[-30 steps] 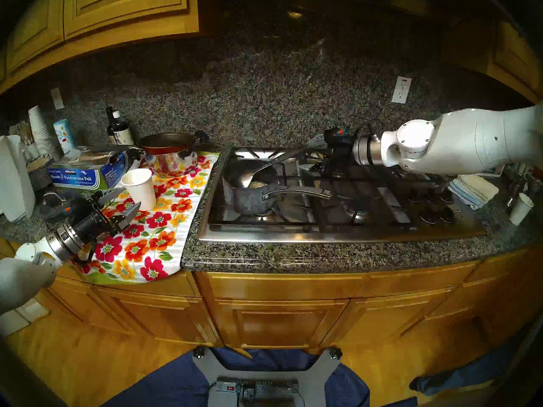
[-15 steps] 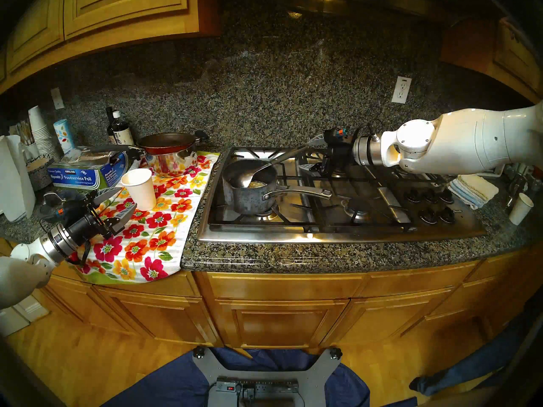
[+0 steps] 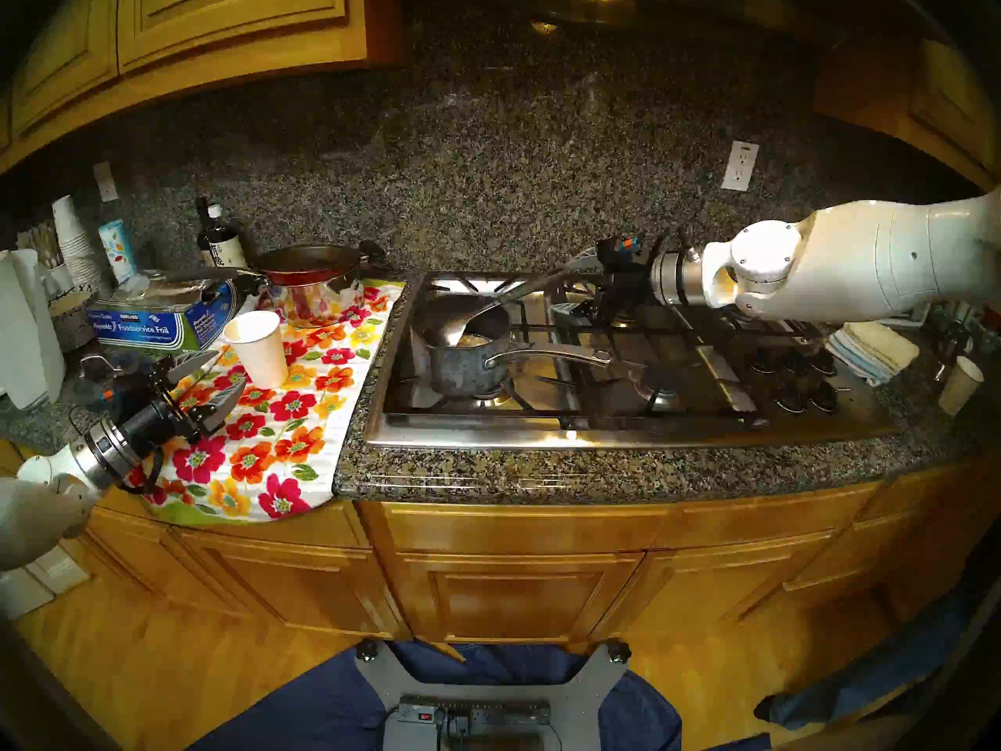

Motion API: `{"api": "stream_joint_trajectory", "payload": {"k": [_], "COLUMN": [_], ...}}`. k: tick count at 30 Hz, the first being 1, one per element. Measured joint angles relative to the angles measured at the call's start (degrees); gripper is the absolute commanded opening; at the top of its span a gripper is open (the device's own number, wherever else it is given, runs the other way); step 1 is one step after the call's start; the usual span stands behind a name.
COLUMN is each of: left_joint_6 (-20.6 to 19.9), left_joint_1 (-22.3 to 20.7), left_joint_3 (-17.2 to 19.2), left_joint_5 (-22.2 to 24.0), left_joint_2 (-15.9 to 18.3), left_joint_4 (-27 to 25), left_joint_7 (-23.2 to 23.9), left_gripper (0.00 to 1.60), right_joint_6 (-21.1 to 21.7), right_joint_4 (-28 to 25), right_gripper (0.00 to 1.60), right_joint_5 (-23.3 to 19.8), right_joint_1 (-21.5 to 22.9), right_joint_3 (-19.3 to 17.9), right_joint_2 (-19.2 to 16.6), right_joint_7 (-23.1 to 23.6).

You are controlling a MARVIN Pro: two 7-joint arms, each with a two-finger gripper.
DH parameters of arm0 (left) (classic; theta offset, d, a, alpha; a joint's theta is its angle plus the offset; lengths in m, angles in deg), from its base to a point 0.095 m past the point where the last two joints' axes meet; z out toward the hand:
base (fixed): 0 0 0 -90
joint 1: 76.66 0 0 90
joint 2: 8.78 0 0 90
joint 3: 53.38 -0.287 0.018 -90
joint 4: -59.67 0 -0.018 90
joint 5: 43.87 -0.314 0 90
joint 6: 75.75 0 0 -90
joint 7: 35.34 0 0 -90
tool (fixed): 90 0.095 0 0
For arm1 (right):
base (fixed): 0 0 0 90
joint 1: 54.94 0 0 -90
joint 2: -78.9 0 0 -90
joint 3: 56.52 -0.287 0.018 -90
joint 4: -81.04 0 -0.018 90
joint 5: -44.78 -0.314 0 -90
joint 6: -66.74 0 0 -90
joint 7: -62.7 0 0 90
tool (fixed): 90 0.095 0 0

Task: Pour oats into pot and stir with a spoon

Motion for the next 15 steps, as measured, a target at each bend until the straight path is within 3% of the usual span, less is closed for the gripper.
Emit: {"api": "stream_joint_trajectory", "payload": {"k": [15], "left_joint_6": [-7.8], "left_joint_1": [-4.2], "left_joint_3": [-1.0], "left_joint_5": [-3.2], "left_joint_2": [-1.4], "left_joint_4": [0.0], "left_joint_7": [-5.1], "left_gripper": [1.6], "right_joint_6": [0.0], "right_joint_4": [0.0], "right_gripper": [1.6], "right_joint_5": [0.0], "right_joint_1": [0.0], "right_joint_3": [0.0], "right_joint_2": [0.0], "right_joint_7": [0.0]}}
